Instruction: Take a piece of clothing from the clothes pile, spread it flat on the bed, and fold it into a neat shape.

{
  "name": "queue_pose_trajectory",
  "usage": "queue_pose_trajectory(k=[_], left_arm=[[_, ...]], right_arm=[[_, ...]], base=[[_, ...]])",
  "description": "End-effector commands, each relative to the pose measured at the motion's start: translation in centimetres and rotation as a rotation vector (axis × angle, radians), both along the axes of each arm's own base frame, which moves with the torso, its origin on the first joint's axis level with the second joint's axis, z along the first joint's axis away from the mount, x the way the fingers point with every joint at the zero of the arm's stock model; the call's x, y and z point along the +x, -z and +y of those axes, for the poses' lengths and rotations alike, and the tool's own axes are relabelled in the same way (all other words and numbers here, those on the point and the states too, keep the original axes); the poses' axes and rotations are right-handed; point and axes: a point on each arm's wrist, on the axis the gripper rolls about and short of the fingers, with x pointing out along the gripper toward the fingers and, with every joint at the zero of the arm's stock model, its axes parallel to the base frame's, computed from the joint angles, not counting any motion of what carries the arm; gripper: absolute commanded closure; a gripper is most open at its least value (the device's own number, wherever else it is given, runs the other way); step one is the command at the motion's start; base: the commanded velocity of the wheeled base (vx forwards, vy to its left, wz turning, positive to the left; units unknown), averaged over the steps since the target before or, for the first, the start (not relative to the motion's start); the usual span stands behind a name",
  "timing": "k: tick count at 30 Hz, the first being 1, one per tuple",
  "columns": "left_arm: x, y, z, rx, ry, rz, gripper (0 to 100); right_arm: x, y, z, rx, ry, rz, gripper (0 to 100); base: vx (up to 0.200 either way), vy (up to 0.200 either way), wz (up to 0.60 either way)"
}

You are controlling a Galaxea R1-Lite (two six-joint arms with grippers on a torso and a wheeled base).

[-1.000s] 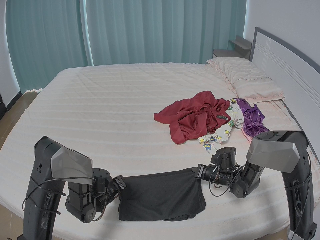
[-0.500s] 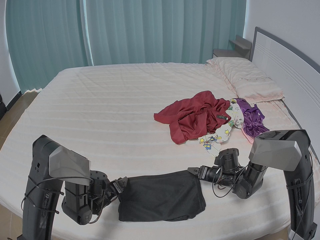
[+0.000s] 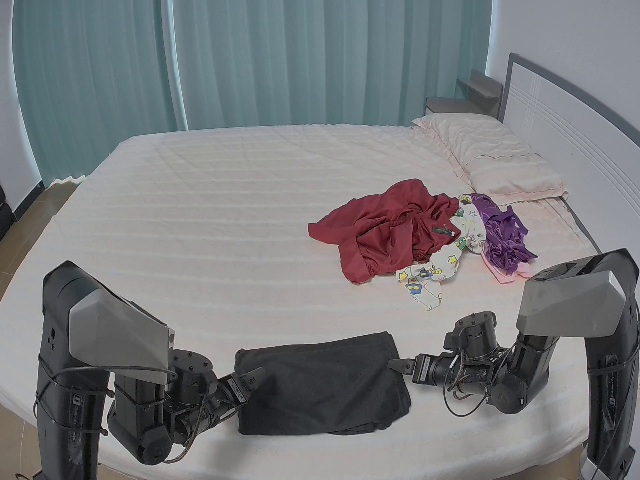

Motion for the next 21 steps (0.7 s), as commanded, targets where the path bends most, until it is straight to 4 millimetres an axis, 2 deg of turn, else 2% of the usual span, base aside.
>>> queue_pose_trajectory(k=[1,3,10,17,18,21], left_arm=[[-0.2,-0.4,-0.1,-0.007,0.01,-0.017,0],[-0.1,-0.4,-0.1,-0.009,0.011,-0.016,0],[-0.2,-0.2,-0.1,-0.018,0.026,-0.005,0],[0.0,-0.2,-0.1,-0.021,0.023,-0.01,0],[0.1,-0.1,-0.1,-0.02,0.022,-0.009,0],[0.2,-0.1,0.0,-0.02,0.017,-0.009,0]], right_arm=[[-0.8,0.5,0.7,-0.002,-0.034,0.006,0],[-1.1,0.9,1.1,-0.005,-0.049,0.013,0],[-1.1,1.3,1.7,-0.006,-0.067,0.007,0],[0.0,1.5,2.3,0.007,-0.069,-0.021,0],[0.0,1.5,2.3,0.006,-0.07,-0.02,100],[-0.2,1.5,2.2,0.0,-0.071,-0.018,100]], base=[[-0.2,0.0,0.0],[-0.2,0.0,0.0],[0.0,0.0,0.0],[0.0,0.0,0.0],[0.0,0.0,0.0],[0.0,0.0,0.0]])
